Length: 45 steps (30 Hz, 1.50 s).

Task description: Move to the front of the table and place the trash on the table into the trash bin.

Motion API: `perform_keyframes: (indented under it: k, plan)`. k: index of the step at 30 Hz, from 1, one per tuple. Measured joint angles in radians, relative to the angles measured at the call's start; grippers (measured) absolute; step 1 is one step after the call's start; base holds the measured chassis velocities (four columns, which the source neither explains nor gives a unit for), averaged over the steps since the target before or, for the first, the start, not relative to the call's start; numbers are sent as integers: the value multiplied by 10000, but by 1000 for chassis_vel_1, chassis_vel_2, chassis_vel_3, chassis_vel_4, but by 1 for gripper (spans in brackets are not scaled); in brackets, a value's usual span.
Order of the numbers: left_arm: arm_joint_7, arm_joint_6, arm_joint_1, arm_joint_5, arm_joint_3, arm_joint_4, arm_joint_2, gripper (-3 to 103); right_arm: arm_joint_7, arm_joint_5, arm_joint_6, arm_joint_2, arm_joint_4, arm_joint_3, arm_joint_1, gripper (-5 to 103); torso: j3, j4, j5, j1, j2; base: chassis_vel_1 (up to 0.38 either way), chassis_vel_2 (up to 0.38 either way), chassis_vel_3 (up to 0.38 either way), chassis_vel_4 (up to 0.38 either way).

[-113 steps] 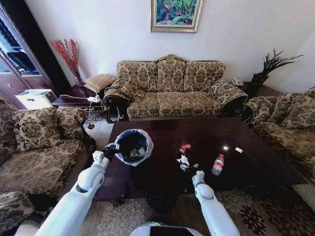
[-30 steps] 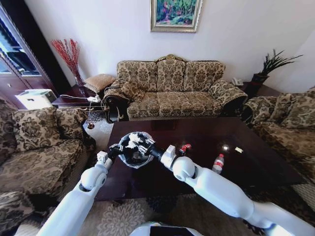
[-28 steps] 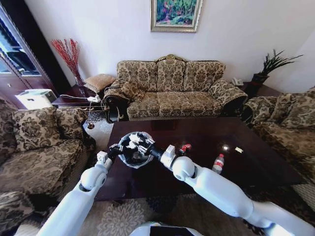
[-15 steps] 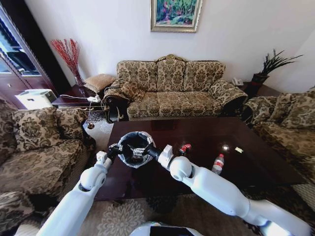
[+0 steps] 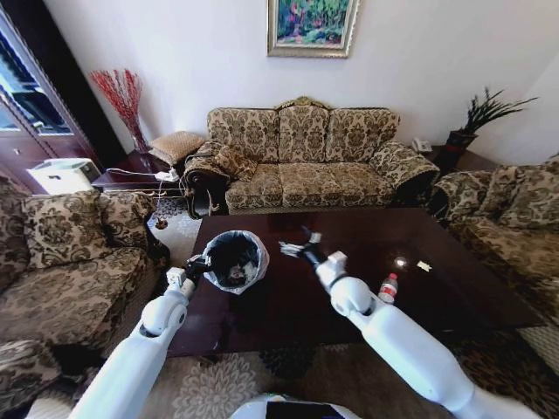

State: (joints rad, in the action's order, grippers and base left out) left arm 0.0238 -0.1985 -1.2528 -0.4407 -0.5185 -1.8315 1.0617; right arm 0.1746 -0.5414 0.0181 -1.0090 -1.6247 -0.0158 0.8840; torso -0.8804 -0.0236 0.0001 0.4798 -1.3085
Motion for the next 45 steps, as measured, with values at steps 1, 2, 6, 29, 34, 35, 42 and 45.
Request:
perform_keyframes:
  k: [1,2,6,29,34,35,42,45]
  plan:
    - [38,-4,20,-59,-29,10,6,1,-41,64,-178,-264,763,-328,14,100,0,-3,2,1,0,0,0,0,0]
    - [38,-4,20,-59,-29,10,6,1,-41,64,-178,-264,763,-328,14,100,0,-3,2,1,0,0,0,0,0]
    - [141,-65,50,-177,-172,-4,-63,1,-490,598,-804,-1160,3241,-791,-182,100,-1,-6,0,2,1,0,0,0,0]
    - [78,-40,-230,-192,-405,-193,-197,1,-372,904,-495,-2389,5776,-940,-433,100,-1,-4,-2,1,0,0,0,0,0]
    - [59,-37,-228,-195,-361,-192,-194,1,-1165,660,-852,-2703,6359,-1027,-787,100,0,-8,-2,0,0,0,0,0,0]
    - [52,-36,-231,-195,-352,-192,-185,1,-1331,607,-877,-2756,6452,-1030,-854,100,0,-8,-3,0,0,0,0,0,0]
    - [-63,-29,-264,-204,-355,-223,-192,1,-1705,547,-1073,-3258,7609,-1181,-1606,100,-1,-6,-2,1,1,0,0,0,0]
    - [-59,-27,-276,-219,-393,-231,-202,1,-1677,587,-1130,-3275,7660,-1188,-1673,100,-1,-7,-2,2,1,0,0,0,0]
